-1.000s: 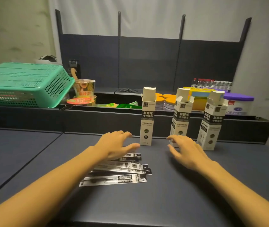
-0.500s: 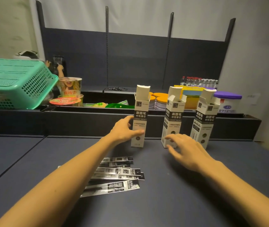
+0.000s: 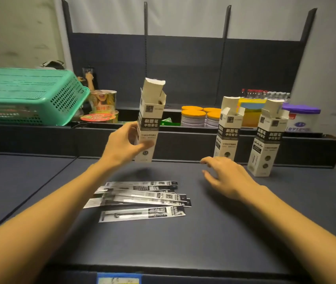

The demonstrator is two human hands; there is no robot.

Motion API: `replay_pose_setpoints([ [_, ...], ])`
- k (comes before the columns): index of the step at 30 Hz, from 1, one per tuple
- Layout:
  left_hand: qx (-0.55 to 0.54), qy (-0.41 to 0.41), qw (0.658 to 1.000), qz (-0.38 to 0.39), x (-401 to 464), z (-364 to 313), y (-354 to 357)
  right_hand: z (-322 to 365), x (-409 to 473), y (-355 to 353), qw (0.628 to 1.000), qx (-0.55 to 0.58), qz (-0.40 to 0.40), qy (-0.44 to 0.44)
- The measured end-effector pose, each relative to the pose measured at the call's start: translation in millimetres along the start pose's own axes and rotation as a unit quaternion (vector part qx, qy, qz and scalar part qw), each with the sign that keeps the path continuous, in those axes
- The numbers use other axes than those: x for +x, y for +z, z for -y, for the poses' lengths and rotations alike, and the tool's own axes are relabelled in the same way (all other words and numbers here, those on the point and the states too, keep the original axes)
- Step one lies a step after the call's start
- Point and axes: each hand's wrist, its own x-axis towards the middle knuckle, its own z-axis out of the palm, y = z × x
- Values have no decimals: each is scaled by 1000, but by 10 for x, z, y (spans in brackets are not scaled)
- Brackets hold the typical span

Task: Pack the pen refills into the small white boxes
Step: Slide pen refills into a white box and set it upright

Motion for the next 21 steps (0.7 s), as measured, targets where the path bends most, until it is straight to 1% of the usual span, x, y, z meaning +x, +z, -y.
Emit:
replay_pose_setpoints([
  [2, 35, 3, 999, -40, -128, 161, -235, 110, 1, 76, 999, 35, -8, -18],
  [4, 70, 4, 996, -57, -249, 327, -445, 219, 15, 138, 997, 70, -4, -32],
  [6, 97, 12, 994, -46, -351, 468, -599, 324, 57, 173, 993, 105, 25, -39],
  [8, 112, 38, 992, -32, -404, 586, -701, 429, 133, 181, 989, 137, 52, -35],
  [11, 111, 75, 991, -28, -403, 692, -774, 594, 299, 174, 983, 165, 78, -9],
  [16, 111, 92, 989, -39, -342, 909, -798, 772, 613, 159, 963, 185, 186, 55],
  [19, 97, 91, 990, -48, -331, 1015, -747, 820, 693, 136, 950, 166, 260, 57],
  [21, 104, 98, 989, -47, -340, 1062, -700, 830, 687, 138, 943, 181, 272, 59],
])
